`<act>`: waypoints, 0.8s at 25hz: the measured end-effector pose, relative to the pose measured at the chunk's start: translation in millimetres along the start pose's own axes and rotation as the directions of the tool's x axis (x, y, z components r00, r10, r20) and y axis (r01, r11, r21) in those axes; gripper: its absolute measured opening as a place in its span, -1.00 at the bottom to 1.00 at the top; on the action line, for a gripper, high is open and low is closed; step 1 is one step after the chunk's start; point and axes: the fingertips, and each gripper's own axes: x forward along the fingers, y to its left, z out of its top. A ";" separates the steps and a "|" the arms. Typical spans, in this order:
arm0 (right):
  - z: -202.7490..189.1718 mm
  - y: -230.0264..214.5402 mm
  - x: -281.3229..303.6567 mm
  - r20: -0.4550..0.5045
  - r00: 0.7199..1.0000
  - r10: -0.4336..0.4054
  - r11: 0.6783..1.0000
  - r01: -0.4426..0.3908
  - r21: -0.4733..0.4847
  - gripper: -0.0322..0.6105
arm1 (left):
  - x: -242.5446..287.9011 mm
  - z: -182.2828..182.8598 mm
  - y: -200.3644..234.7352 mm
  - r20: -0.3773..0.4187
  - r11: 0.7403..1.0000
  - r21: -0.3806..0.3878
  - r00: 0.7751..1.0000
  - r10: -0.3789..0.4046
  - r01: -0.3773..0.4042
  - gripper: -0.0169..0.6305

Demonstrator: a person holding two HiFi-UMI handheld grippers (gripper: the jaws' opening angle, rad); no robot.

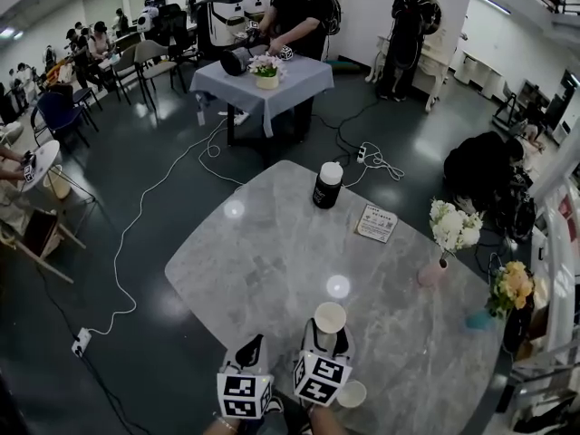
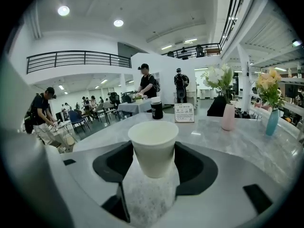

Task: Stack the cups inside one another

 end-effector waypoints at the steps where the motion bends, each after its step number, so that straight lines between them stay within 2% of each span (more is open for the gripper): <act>1: 2.1 0.4 -3.4 0.005 1.000 0.004 1.000 -0.004 -0.002 -0.12 | -2.8 1.4 -1.4 0.006 1.000 0.000 1.000 0.001 -0.001 -0.96; 11: 20.0 7.0 -43.8 0.047 0.997 0.053 0.998 -0.052 -0.022 -0.12 | -31.1 10.7 -20.0 0.052 1.000 0.000 0.999 0.002 -0.002 -0.96; 20: 26.2 -7.0 -84.6 0.081 0.994 0.072 0.997 -0.070 -0.025 -0.12 | -59.9 8.0 -44.5 0.080 1.000 0.012 0.997 0.008 -0.009 -0.96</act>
